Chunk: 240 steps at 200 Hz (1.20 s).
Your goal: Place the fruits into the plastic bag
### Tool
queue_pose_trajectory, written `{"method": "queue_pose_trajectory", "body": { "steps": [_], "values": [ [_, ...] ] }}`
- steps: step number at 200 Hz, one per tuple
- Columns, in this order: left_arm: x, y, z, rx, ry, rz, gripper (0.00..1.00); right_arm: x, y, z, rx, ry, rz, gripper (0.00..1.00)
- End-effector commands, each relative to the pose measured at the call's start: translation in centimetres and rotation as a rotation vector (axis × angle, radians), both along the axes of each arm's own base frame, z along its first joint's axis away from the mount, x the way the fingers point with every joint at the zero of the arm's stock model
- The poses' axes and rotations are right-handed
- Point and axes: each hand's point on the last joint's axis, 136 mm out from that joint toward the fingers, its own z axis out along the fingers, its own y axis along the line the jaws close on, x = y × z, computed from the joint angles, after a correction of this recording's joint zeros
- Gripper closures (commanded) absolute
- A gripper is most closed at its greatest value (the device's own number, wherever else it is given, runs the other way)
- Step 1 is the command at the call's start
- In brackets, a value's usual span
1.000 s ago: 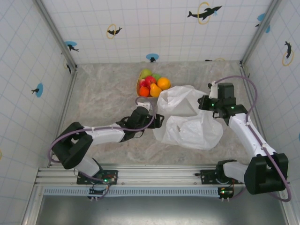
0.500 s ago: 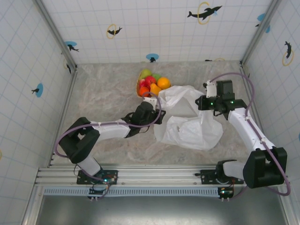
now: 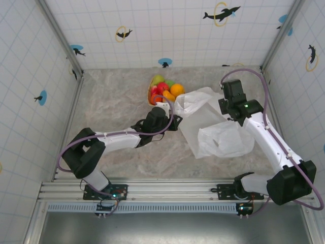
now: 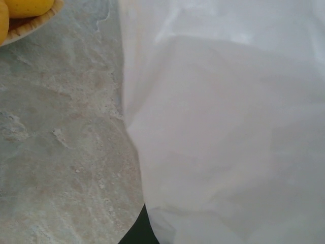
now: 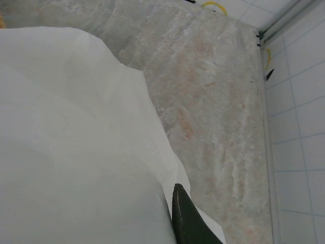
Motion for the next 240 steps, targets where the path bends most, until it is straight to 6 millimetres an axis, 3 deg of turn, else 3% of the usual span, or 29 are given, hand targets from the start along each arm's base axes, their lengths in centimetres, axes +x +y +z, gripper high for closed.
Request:
{"method": "queue_pose_trajectory", "body": {
  "steps": [1,15,29,48,72,123,155,190,240],
  "values": [
    [-0.3,-0.3,-0.6,0.002,0.04,-0.005,1.0,-0.1,-0.1,-0.1,-0.015,0.02,0.0,0.94],
    [-0.1,-0.7,-0.5,0.005,0.03,-0.017,0.99,-0.4,1.0,-1.6,0.055,0.056,0.029,0.97],
    [0.2,-1.0,-0.4,0.02,0.015,-0.034,0.87,-0.5,1.9,-2.9,0.151,0.091,0.045,0.98],
    [0.4,-1.0,-0.5,0.038,0.004,-0.045,0.59,-0.6,2.6,-4.5,0.317,0.137,0.038,0.99],
    [0.3,-0.2,-0.8,0.067,0.006,-0.06,0.46,-0.3,2.5,-5.4,0.458,0.161,-0.012,1.0],
    [-1.2,3.1,-1.3,0.178,0.006,-0.15,0.36,-0.3,3.2,-6.9,0.679,0.175,-0.108,1.0],
    [-1.1,5.8,1.2,0.144,-0.026,-0.17,0.29,-0.1,3.4,-7.3,0.738,0.15,-0.139,1.0],
    [2.0,9.4,4.6,0.134,-0.079,-0.038,0.23,0.5,3.4,-7.0,0.749,0.128,-0.145,1.0],
    [6.9,13.9,6.4,0.189,-0.08,0.167,0.19,0.8,3.6,-6.5,0.772,0.103,-0.138,1.0]
  ]
}}
